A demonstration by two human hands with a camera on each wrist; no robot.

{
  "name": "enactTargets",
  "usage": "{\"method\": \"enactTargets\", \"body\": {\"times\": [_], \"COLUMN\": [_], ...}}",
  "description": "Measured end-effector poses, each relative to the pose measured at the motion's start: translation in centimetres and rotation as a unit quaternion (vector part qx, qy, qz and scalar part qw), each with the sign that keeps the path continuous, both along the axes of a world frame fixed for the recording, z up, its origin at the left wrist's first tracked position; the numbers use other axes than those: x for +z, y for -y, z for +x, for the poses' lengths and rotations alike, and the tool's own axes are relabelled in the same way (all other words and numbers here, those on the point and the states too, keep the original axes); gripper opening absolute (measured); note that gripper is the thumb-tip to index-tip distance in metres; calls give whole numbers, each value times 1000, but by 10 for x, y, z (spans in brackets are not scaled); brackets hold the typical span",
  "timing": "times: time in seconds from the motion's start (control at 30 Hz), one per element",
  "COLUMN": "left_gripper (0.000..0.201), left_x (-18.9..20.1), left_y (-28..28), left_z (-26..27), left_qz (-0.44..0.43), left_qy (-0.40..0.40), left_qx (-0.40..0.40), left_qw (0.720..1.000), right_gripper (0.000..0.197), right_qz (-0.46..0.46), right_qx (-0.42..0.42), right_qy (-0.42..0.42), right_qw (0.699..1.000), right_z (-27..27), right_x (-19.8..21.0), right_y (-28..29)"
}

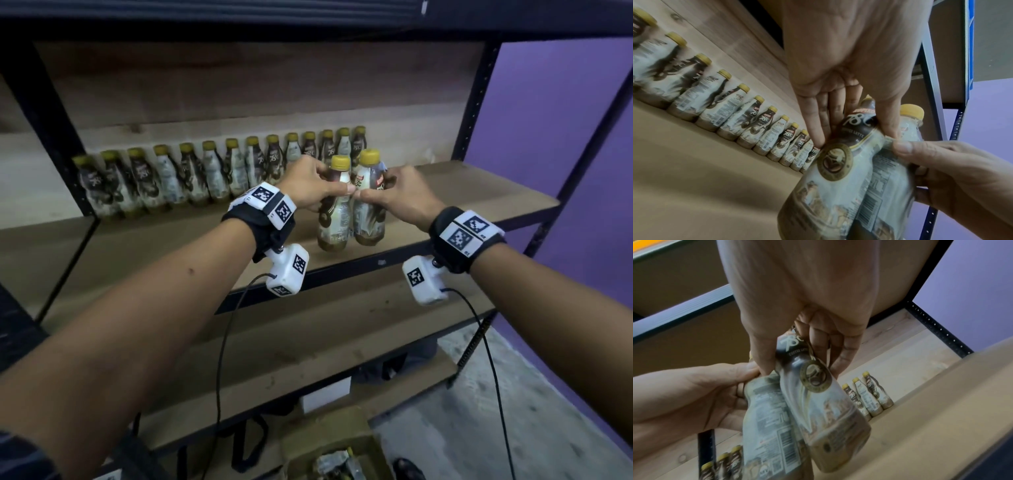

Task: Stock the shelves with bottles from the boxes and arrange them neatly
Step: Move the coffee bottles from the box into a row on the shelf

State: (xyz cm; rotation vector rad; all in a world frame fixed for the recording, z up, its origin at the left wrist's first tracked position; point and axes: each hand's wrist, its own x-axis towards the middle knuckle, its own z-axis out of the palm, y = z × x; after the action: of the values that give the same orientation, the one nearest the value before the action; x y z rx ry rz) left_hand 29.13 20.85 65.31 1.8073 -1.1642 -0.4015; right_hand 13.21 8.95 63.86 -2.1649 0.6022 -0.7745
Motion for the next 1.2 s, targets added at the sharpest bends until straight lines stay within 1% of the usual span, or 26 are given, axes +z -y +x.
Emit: {"method": "enactTargets", "body": {"times": [0.07, 0.17, 0.3, 0.4, 0.5, 0.53, 0.6, 0.7, 0.73, 0.83, 0.93, 1.03, 1.2], "left_gripper": [38, 36, 35, 31, 42, 45, 45, 32, 30, 35, 35, 39, 42], "left_x": [2, 2, -1, -3, -1, 1, 5, 13, 15, 15, 12, 5, -3], "left_y": [19, 53, 110, 163, 216, 232, 264, 309, 322, 359, 388, 412, 439], "left_z": [2, 8, 18, 30, 43, 47, 56, 69, 73, 86, 99, 108, 121], "left_qz": [4, 21, 42, 38, 49, 54, 50, 45, 49, 68, 73, 71, 71], "left_qy": [8, 16, 31, 52, 43, 45, 52, 82, 94, 119, 126, 131, 119], "left_qx": [-3, -15, -24, -12, -12, -7, 13, 27, 34, 63, 103, 146, 180], "left_qw": [1000, 1000, 998, 998, 998, 998, 997, 995, 994, 988, 984, 978, 974], "right_gripper": [31, 40, 43, 38, 30, 29, 30, 37, 37, 33, 33, 31, 29], "right_qz": [-1, -9, -23, -23, -47, -56, -57, -63, -64, -65, -52, -44, -10], "right_qx": [-7, -25, -32, -33, -46, -54, -57, -46, -41, -26, -25, -24, -24], "right_qy": [-15, -36, -57, -72, -96, -104, -114, -126, -128, -123, -116, -108, -101], "right_qw": [1000, 999, 998, 997, 993, 991, 990, 989, 989, 990, 992, 993, 995], "right_z": [2, 6, 12, 22, 33, 36, 44, 54, 59, 72, 88, 105, 134], "right_x": [5, 7, 5, 5, 7, 8, 12, 17, 18, 19, 14, 5, -11], "right_y": [18, 52, 108, 162, 218, 236, 271, 318, 332, 368, 398, 421, 454]}}
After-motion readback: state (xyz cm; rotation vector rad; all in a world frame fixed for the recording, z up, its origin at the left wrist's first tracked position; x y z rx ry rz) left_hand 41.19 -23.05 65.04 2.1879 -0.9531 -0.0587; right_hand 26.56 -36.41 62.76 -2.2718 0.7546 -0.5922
